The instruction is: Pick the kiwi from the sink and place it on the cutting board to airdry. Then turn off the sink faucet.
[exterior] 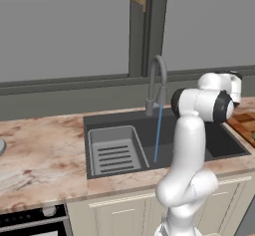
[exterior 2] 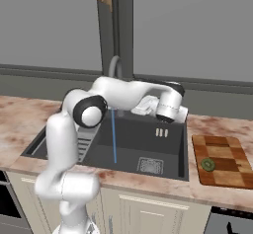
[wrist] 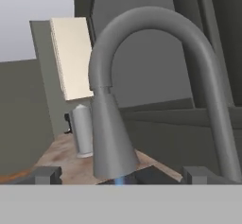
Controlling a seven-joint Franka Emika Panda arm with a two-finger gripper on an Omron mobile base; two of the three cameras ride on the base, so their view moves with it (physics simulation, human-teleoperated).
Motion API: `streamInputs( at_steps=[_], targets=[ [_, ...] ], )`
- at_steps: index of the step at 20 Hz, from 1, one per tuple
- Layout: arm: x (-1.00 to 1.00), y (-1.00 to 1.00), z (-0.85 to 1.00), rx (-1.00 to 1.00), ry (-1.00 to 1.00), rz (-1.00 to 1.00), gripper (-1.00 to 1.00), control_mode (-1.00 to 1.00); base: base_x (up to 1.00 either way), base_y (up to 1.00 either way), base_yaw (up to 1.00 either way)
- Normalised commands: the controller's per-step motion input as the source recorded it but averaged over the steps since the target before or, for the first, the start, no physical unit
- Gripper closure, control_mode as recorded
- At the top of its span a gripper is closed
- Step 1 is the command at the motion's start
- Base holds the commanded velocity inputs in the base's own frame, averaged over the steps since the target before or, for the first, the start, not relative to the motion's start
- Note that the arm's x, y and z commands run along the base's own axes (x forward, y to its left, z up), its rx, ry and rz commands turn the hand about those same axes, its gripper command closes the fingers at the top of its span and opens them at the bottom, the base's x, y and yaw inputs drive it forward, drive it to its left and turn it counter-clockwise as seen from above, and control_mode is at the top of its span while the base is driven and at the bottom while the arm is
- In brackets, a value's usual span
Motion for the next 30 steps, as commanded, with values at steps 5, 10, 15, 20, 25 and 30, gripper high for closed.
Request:
streamInputs(
  at_steps=[5, 10, 15, 20, 25, 30],
  targets=[
    [0.13, -0.14, -0.14, 0.04, 0.00, 0.06, -1.00, -1.00, 0.00, 0.00, 0.00],
    [0.33, 0.01, -0.16, 0.07, 0.01, 0.09, -1.00, -1.00, 0.00, 0.00, 0.00],
    [0.30, 0.03, -0.14, 0.02, 0.00, 0.10, -1.00, -1.00, 0.00, 0.00, 0.00],
    [0.26, 0.03, -0.11, 0.00, 0.00, 0.07, -1.00, -1.00, 0.00, 0.00, 0.00],
    [0.07, 0.04, -0.01, 0.00, -0.01, 0.00, -1.00, -1.00, 0.00, 0.00, 0.00],
    [0.07, 0.13, 0.00, -0.01, -0.01, -0.12, -1.00, -1.00, 0.00, 0.00, 0.00]
  ],
)
